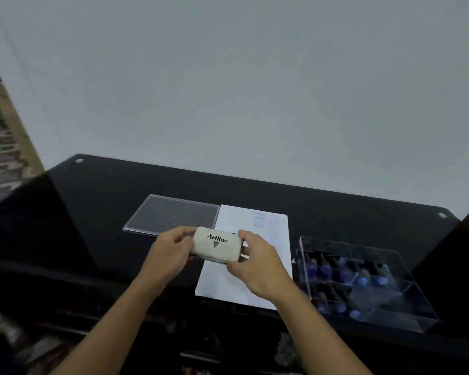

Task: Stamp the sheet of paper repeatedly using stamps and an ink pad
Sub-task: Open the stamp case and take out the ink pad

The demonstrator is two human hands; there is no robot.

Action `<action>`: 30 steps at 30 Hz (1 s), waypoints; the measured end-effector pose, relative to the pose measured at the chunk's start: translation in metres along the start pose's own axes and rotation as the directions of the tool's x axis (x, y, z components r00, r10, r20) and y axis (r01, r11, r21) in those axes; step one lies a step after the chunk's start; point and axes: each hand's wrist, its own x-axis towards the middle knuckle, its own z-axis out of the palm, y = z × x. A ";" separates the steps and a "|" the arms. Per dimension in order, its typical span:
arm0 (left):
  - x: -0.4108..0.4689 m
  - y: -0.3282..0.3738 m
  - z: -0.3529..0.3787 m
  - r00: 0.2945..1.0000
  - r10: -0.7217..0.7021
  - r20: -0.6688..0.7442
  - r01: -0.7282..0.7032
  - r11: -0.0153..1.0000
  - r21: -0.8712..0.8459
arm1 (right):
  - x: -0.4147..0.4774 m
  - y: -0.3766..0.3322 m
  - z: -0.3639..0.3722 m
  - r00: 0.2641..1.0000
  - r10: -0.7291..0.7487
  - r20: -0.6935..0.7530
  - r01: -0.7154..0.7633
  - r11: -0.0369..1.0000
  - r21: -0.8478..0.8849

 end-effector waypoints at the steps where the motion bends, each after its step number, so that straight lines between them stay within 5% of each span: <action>1: 0.001 -0.007 -0.008 1.000 -0.018 -0.022 0.018 1.000 0.006 | 0.003 -0.002 0.011 1.000 -0.014 0.016 0.014 1.000 -0.010; 13: 0.029 -0.079 -0.067 0.976 -0.135 -0.171 0.156 0.981 0.115 | 0.054 -0.006 0.106 0.986 -0.142 0.084 0.157 0.961 -0.229; 26: 0.065 -0.108 -0.053 0.986 -0.028 -0.167 0.090 0.920 0.381 | 0.085 0.010 0.117 0.991 0.023 0.134 0.036 0.908 -0.418; 30: 0.069 -0.117 -0.055 0.981 -0.053 -0.185 0.101 0.960 0.260 | 0.087 0.009 0.112 0.988 0.022 0.154 0.041 0.917 -0.397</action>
